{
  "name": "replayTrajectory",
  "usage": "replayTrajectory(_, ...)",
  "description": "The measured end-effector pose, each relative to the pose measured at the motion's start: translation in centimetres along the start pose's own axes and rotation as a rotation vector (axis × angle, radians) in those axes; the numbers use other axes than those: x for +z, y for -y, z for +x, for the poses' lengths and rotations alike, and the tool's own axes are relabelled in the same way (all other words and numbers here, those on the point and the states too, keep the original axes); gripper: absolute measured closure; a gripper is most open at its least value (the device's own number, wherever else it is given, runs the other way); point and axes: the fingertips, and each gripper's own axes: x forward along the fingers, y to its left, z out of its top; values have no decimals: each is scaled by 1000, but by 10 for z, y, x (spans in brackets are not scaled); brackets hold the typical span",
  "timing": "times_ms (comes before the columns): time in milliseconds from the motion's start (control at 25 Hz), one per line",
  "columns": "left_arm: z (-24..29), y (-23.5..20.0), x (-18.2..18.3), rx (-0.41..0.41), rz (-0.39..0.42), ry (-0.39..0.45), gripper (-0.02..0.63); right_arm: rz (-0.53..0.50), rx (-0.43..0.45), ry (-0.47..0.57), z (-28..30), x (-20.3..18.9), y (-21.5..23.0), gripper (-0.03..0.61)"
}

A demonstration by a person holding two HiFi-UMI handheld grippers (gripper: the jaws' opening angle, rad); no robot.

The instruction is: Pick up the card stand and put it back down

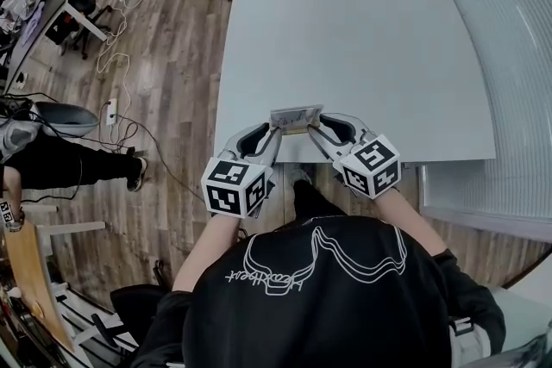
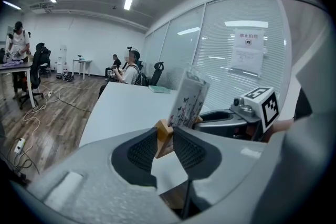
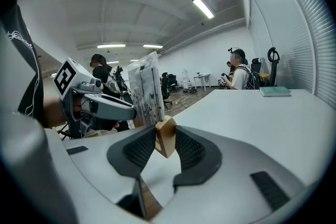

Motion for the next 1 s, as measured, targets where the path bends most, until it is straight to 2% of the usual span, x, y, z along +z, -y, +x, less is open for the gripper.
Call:
replayTrajectory(240,-31,24,0,-6,-13,21,514,-19,-4,17,-28,6,-26,457)
replayTrajectory(520,-56,41,-12,-11,13,25,515,-27,-7,30,-47,-2,-50,459)
replayTrajectory(1000,-68,58,-29,-22,15,23,517,-12,-23,34,-66,-18,-66,459)
